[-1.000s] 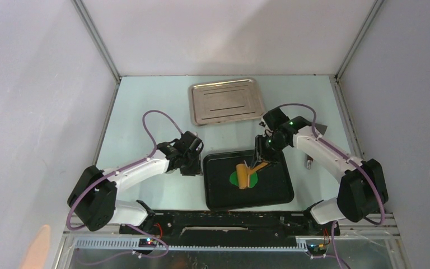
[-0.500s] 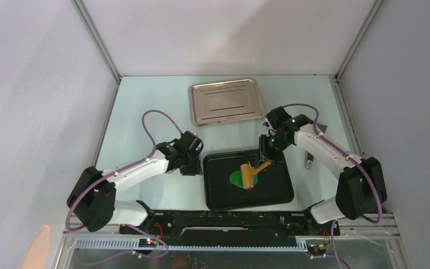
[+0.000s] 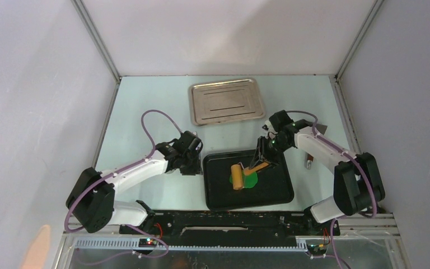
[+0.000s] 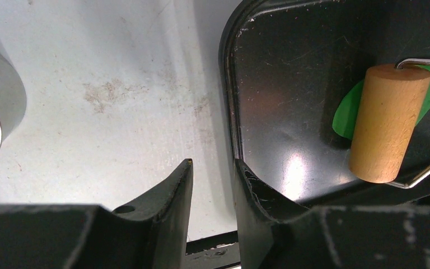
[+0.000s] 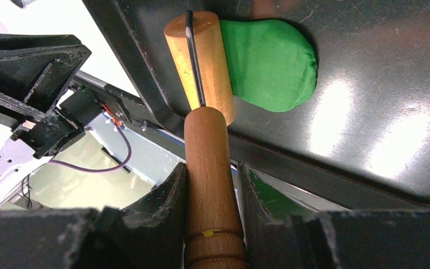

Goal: Roll out the dumpling wrappers from the dough
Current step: Flatten out the dough on the work surface.

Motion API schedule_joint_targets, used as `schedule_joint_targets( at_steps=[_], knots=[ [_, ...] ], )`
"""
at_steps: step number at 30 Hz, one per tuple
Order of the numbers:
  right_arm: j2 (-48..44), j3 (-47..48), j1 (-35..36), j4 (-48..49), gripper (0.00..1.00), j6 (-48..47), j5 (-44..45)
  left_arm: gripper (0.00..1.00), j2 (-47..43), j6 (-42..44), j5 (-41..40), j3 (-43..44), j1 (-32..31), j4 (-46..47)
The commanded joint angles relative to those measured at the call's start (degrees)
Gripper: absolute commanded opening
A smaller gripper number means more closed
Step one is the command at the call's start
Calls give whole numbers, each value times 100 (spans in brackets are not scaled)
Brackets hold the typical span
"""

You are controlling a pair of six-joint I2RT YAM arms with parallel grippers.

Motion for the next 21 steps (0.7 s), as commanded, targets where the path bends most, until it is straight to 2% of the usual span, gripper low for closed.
schedule_joint_targets(
  at_steps=[1, 6, 14, 18, 21],
  knots=[
    [97, -760, -180, -386, 0, -248, 2209, 36, -51, 162, -54, 142, -25, 32],
    [-61, -801, -299, -449, 0, -265, 2373, 36, -12, 134, -35, 156, -33, 94],
    [759, -878, 151, 164, 0, -39, 2238, 36, -121, 120, -114, 174, -23, -37],
    [437, -868, 43, 84, 0, -78, 2027, 36, -143, 127, -125, 152, -26, -68],
    [-64, -526, -1, -232, 0, -198, 1664, 36, -81, 146, -123, 190, -32, -68]
  ],
)
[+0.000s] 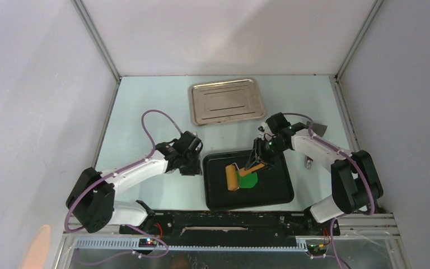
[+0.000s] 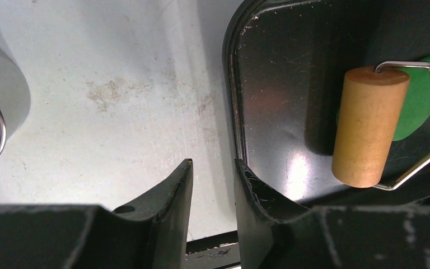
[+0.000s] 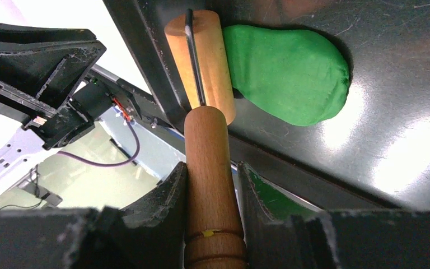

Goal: Roll out the dumpling wrappers from the dough
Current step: Flatten out the dough on the work surface.

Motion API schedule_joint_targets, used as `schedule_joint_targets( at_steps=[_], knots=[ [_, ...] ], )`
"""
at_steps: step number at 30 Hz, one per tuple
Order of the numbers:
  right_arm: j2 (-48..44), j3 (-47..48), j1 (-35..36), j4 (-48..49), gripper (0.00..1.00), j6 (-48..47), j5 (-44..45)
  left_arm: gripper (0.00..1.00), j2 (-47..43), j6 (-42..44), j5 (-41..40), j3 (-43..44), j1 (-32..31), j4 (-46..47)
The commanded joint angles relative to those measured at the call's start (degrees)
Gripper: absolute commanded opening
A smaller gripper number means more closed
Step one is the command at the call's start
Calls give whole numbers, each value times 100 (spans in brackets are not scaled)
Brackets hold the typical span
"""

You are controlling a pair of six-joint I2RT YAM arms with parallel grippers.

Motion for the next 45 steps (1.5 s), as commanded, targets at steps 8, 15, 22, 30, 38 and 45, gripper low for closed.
schedule_joint_targets(
  at_steps=[8, 15, 22, 30, 38, 45],
  knots=[
    [-1068, 861, -175, -1863, 0, -556, 1544, 36, -21, 155, -140, 485, -27, -121],
    [-1229, 119, -529, -1695, 0, -275, 1740, 36, 8, 208, -125, 549, -31, -99],
    [-750, -402, -423, -1138, 0, -74, 1799, 36, -75, 210, -128, 507, -29, -132],
    [-189, -421, -165, -848, 0, -21, 1946, 36, -128, 184, -147, 450, -25, -146],
    [-694, -42, -190, -1256, 0, -28, 2199, 36, 11, 240, -145, 515, -26, -183],
    [-1212, 452, -154, -1382, 0, 385, 1988, 37, 183, 496, -372, 832, -24, -320]
  ],
)
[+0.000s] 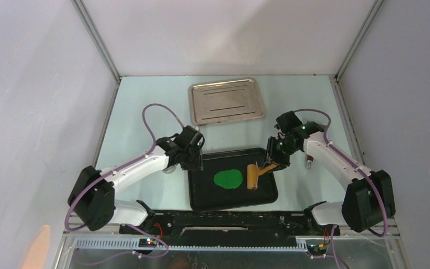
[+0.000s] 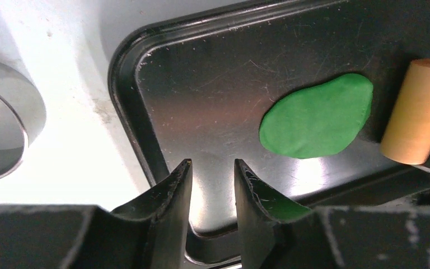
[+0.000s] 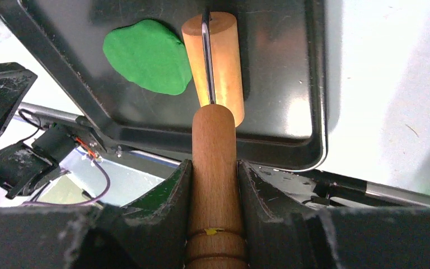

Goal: Roll out the dumpling wrappers from the dough
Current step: Flatten out the dough on the work surface.

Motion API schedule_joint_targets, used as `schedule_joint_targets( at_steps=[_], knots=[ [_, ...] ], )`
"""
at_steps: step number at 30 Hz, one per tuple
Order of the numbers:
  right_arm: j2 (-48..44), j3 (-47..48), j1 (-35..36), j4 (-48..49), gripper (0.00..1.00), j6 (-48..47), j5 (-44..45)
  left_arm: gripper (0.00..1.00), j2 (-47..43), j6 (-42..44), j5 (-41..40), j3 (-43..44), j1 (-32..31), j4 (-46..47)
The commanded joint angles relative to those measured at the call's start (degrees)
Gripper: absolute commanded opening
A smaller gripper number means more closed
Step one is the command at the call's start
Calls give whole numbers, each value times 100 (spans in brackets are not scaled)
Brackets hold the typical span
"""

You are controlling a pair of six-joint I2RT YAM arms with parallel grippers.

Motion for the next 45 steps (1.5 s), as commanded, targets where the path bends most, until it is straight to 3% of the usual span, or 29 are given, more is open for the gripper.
schedule_joint_targets(
  at_steps=[1, 11, 18, 24, 36, 40, 45],
  knots=[
    [-285, 233, 83, -88, 0, 393, 505, 38, 201, 420, -410, 508, -17, -188],
    [-333, 233, 417, 376, 0, 899, 393, 65, 1388, 2148, -892, 2240, 84, -1242],
    [-651, 233, 69, 99, 0, 701, 439, 72, 2213, 3226, -218, 2982, -44, -1374],
    [-876, 27, -145, -81, 0, 558, 514, 72, 2959, 3706, -437, 3453, -366, -1325],
    [-1054, -198, -202, -46, 0, 594, 479, 67, 3961, 3889, -510, 4011, -368, -1339],
    [-1062, -198, -202, -45, 0, 594, 479, 59, 4188, 3889, -395, 4090, -366, -1341],
    [-1087, -198, -215, -45, 0, 594, 488, 40, 4250, 3835, -347, 4170, -366, -1371]
  ],
)
